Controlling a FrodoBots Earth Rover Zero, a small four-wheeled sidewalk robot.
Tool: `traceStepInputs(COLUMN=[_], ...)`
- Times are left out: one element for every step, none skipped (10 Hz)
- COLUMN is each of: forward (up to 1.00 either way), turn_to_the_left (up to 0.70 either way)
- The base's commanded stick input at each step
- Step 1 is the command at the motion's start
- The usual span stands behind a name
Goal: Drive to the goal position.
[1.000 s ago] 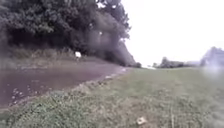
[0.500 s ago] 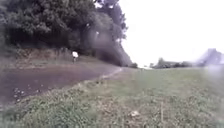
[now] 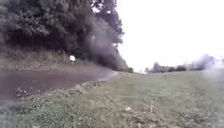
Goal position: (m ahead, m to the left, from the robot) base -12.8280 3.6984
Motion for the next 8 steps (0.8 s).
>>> traceStepInputs(forward=[-0.45, -0.45, -0.45, -0.45, -0.45, -0.45, -0.45, -0.45], turn_to_the_left=[0.27, 0.27, 0.27, 0.27, 0.27, 0.27, 0.27, 0.27])
